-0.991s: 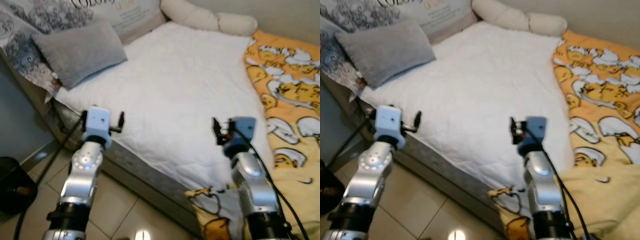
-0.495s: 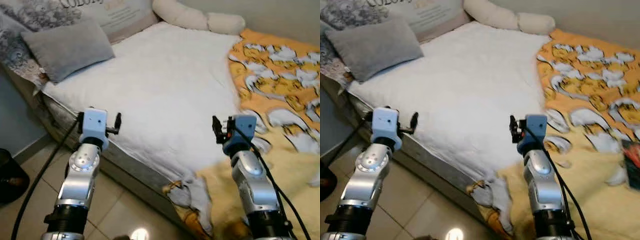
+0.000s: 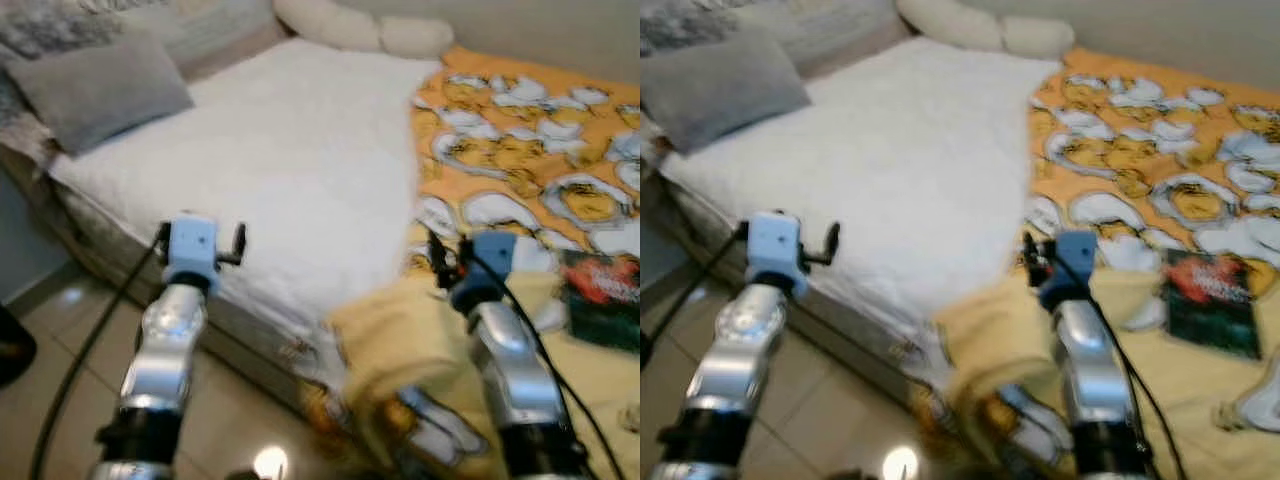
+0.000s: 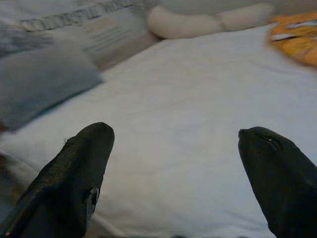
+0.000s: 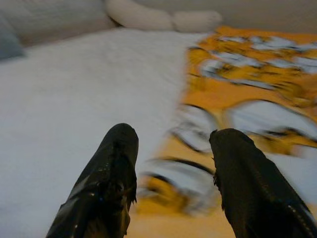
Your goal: Clean up the room
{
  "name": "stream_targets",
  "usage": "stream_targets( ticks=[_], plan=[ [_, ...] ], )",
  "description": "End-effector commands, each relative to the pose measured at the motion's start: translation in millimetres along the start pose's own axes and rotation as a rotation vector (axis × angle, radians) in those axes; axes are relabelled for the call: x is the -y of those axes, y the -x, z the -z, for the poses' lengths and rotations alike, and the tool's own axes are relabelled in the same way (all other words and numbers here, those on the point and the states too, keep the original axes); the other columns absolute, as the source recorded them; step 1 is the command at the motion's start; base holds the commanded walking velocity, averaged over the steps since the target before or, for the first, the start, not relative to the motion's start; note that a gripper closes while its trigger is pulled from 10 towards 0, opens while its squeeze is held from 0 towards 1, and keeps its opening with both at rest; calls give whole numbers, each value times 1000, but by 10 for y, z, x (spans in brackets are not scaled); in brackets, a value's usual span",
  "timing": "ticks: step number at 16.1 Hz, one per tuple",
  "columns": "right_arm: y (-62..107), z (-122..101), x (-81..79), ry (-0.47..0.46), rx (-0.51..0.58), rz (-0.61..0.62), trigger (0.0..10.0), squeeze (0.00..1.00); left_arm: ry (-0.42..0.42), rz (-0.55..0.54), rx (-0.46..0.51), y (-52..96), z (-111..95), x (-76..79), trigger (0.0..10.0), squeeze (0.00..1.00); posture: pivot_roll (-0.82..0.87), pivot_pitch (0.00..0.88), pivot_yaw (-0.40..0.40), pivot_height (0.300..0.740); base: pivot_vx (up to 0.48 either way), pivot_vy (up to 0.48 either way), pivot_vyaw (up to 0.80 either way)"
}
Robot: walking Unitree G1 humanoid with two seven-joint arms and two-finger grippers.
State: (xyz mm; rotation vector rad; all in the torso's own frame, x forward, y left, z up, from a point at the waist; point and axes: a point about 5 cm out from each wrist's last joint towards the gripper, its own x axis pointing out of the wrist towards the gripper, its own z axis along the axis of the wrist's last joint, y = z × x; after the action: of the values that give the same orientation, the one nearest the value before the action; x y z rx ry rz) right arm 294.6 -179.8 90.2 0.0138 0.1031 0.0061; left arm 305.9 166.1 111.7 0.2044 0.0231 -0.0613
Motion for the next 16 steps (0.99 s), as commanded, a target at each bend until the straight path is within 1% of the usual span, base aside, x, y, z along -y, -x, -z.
stream_targets(
  ticks=[1,4,5,6,7,8,14,16],
  plan=[
    [-35,-66,-73,7,23,-35,10000,0,-12,-15,4,-18,-27,-67,10000,757,-35,0,26,740,0,-352,800],
    [-31,-60,-95,5,20,-48,10000,0,-12,-14,5,-19,-29,-67,10000,757,-36,0,26,740,0,-354,800],
    [-29,-50,-92,-4,15,-43,10000,0,-12,-13,5,-20,-30,-65,10000,757,-36,0,26,740,0,-352,800],
    [-25,-34,-77,-33,8,-28,10000,0,-12,-13,5,-20,-31,-62,10000,753,-36,0,26,740,0,-349,431],
    [-23,-20,-55,-44,1,-18,10000,0,-12,-12,5,-19,-30,-64,10000,757,-36,0,26,740,0,-352,0],
    [-22,-13,-48,-36,-2,-20,10000,0,-13,-13,4,-17,-28,-68,10000,757,-35,0,25,740,0,-349,0],
    [-6,2,-106,-55,-6,-64,10000,0,-21,-15,5,-13,-26,-78,10000,753,-36,0,25,740,0,-351,0],
    [-3,11,-106,-69,-13,-70,10000,0,-24,-20,11,-7,-27,-95,10000,749,-36,0,25,740,0,-139,0]
  ],
)
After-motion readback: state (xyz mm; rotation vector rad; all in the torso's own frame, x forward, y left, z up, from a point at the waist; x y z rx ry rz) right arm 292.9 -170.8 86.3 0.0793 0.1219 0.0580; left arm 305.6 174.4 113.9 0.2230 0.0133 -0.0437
